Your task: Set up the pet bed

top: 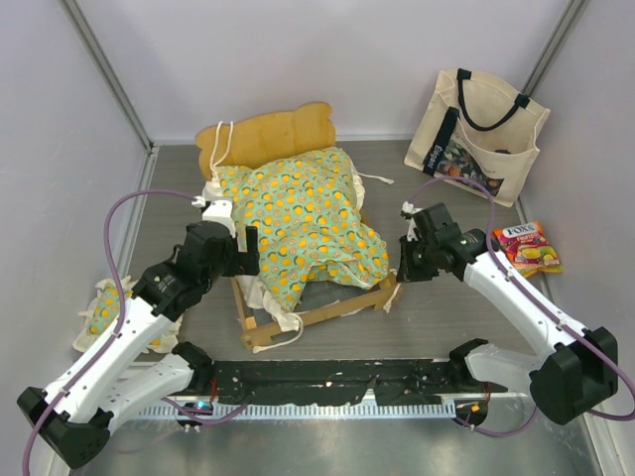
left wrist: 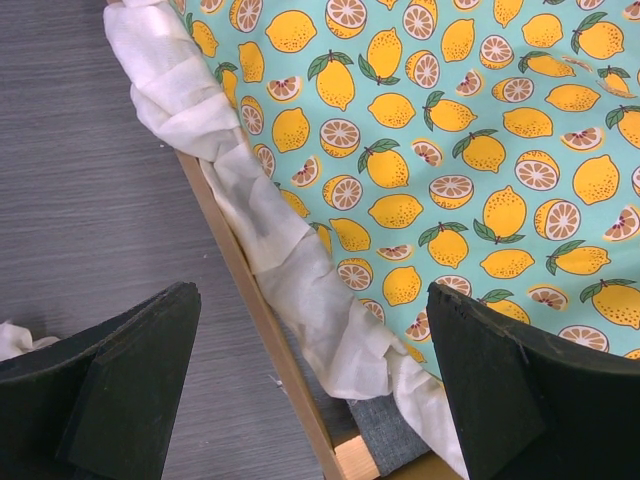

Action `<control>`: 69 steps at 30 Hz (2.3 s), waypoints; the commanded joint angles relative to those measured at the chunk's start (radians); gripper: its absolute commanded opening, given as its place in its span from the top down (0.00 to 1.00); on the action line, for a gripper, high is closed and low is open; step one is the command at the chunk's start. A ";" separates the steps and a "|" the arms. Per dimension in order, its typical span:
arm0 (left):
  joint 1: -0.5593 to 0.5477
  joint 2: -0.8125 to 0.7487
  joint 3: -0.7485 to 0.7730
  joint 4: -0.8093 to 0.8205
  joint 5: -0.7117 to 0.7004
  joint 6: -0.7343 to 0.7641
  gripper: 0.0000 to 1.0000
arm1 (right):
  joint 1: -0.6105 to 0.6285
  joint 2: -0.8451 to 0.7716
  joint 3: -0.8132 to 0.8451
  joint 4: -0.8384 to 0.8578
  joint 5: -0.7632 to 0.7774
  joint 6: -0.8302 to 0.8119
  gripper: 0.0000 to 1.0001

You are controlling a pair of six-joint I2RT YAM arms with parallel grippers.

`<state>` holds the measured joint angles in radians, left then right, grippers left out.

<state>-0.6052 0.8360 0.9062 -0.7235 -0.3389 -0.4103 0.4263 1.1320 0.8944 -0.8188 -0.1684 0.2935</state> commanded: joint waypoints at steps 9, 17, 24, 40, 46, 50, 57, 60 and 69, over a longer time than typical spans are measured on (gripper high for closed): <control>0.008 -0.015 -0.009 0.009 0.011 0.033 0.00 | 0.006 0.097 0.196 -0.108 0.164 -0.083 0.99; 0.008 -0.025 -0.023 0.009 0.018 0.039 0.00 | 0.026 0.192 0.230 -0.167 0.210 -0.096 0.99; 0.008 -0.014 -0.024 0.016 0.020 0.048 0.00 | 0.057 0.276 0.288 -0.204 0.283 -0.122 0.93; 0.008 -0.060 -0.017 -0.030 0.151 0.010 0.00 | 0.121 0.164 0.324 -0.149 0.370 0.027 0.56; 0.008 -0.149 -0.062 -0.068 0.308 -0.203 0.00 | 0.124 -0.055 0.164 0.035 0.208 0.216 0.56; 0.008 -0.188 -0.163 -0.030 0.417 -0.352 0.06 | 0.127 -0.116 0.065 0.125 0.106 0.300 0.55; 0.008 -0.250 -0.328 0.127 0.410 -0.525 0.09 | 0.134 -0.126 -0.006 0.223 0.041 0.360 0.55; 0.007 -0.252 -0.385 0.228 0.393 -0.570 0.09 | 0.134 -0.135 -0.038 0.271 0.032 0.395 0.55; 0.007 -0.196 -0.475 0.444 0.350 -0.636 0.14 | 0.134 -0.130 -0.109 0.337 0.027 0.470 0.52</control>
<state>-0.6006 0.6147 0.4435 -0.4187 0.0353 -1.0100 0.5545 1.0100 0.8043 -0.5625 -0.1375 0.7105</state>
